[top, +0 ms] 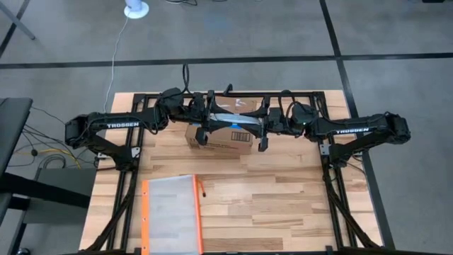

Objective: Unpack boxes
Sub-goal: Open the cardboard box with the silver cutter

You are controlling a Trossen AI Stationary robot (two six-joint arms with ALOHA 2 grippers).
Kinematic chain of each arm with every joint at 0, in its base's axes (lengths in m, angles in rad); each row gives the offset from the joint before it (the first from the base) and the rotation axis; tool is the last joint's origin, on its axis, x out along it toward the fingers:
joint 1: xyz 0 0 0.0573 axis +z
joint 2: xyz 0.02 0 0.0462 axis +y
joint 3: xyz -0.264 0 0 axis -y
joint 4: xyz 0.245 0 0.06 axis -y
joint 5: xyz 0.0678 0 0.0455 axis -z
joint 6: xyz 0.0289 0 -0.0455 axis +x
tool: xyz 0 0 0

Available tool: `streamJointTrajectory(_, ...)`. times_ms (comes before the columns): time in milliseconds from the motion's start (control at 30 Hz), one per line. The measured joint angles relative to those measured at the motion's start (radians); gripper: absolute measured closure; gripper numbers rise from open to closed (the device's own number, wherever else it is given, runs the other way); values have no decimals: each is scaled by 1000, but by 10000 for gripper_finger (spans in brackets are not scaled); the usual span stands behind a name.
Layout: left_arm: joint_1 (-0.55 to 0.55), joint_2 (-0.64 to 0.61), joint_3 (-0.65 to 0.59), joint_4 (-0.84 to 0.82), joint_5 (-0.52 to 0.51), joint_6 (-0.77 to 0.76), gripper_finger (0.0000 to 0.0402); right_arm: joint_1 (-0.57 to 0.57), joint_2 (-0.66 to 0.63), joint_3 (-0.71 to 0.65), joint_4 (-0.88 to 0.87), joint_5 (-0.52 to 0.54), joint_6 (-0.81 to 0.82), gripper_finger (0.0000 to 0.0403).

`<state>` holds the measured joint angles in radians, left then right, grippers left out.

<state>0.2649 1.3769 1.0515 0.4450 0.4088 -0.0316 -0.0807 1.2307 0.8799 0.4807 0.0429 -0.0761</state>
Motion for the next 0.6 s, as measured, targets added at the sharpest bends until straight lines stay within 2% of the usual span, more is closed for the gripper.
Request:
streamJointTrajectory(133, 0, 0, 0, 1, -3, -4, 273, 8, -1, 0, -6, 5, 0, 279)
streamJointTrajectory(267, 0, 0, 0, 22, -33, -18, 273, 9, 1, 0, 20, 13, 23, 204)
streamJointTrajectory(367, 1, 0, 0, 34, -45, -18, 273, 9, 1, 0, 23, 12, 23, 171)
streamJointTrajectory(600, 7, 0, 13, 44, -35, -22, 273, 9, 1, 0, 81, 12, 17, 170)
